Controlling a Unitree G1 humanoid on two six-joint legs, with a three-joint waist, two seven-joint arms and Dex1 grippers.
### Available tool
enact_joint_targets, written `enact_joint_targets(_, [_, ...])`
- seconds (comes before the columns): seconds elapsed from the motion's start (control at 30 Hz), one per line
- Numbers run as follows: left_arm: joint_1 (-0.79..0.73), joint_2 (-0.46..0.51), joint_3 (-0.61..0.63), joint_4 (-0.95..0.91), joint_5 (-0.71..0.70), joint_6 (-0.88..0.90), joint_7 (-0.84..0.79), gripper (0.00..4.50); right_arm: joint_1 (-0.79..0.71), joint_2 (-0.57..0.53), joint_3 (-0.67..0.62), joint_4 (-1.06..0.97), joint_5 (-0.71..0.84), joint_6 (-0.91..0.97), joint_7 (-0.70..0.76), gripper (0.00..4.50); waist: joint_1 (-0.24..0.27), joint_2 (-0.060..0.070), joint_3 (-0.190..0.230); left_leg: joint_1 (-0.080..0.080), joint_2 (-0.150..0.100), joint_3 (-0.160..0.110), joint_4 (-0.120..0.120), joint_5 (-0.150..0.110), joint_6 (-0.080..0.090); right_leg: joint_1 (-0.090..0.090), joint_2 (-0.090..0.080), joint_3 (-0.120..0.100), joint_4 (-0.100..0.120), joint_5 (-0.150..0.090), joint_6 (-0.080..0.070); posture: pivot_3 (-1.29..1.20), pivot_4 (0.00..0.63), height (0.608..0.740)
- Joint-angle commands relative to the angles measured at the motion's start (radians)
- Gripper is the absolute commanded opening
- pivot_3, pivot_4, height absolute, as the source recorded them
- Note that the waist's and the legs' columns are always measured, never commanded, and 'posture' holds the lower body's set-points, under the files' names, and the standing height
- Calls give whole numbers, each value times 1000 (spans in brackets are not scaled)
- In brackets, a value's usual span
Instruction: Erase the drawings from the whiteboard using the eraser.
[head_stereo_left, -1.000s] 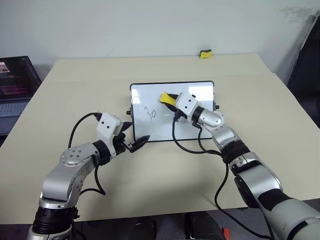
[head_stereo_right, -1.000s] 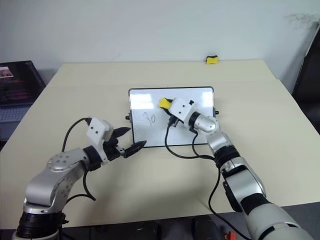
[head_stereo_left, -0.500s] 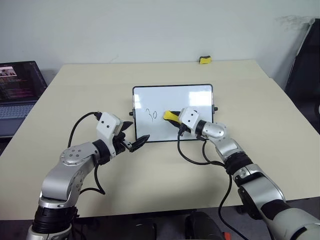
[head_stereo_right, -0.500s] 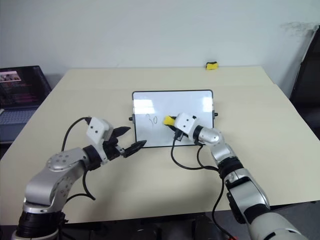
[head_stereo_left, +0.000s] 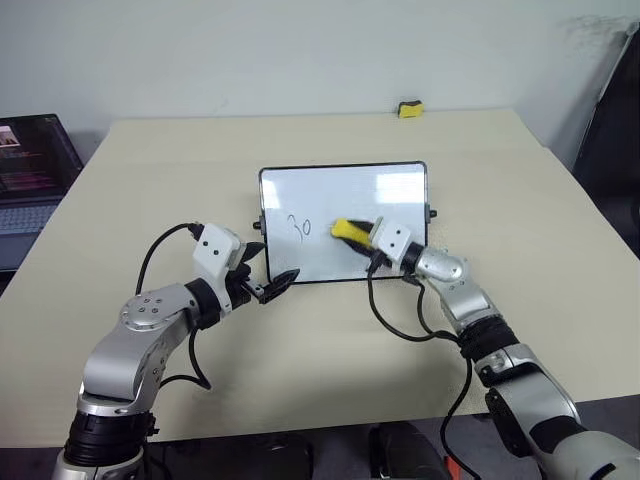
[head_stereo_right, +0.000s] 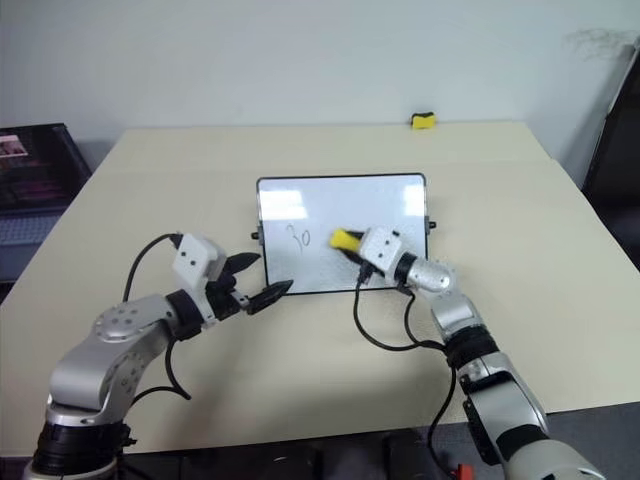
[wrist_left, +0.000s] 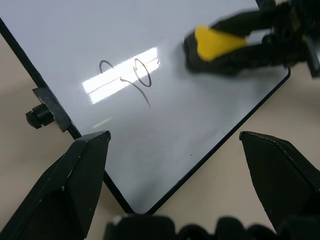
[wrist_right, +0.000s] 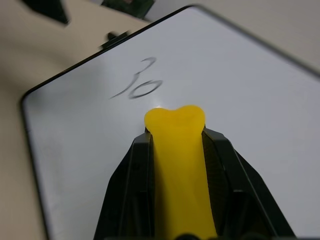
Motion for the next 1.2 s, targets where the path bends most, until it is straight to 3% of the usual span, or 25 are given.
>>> enact_joint_targets(0.03, [-13, 4, 8, -32, -11, 1, 3, 4500, -60, -7, -53, -2, 2, -59, -89, 985, 0, 0, 0, -6, 0, 0, 0, 0, 0, -5, 0, 0, 0, 0, 0, 0, 150, 740])
enact_joint_targets(0.27, [-14, 1, 6, -31, -11, 1, 5, 4500, -73, -24, -9, 103, -71, -17, -127, 985, 3, 0, 0, -13, 0, 1, -1, -1, -1, -10, -1, 0, -4, 0, 0, 0, 150, 740])
enact_joint_targets(0.8, [-12, 0, 8, -25, -10, -4, 4, 4500, 44, -81, 102, 73, -93, 90, 49, 985, 1, -1, -1, -3, 0, 1, 2, -2, 3, -2, 0, -1, 1, 0, 0, 0, 150, 740])
enact_joint_targets(1.2, [-8, -2, 11, -26, -11, -3, 7, 4500, 109, -90, 107, -68, -36, 118, 170, 985, 1, -1, -1, 8, 0, 0, 2, -2, 3, 11, 0, -1, -2, -1, 2, 0, 150, 740])
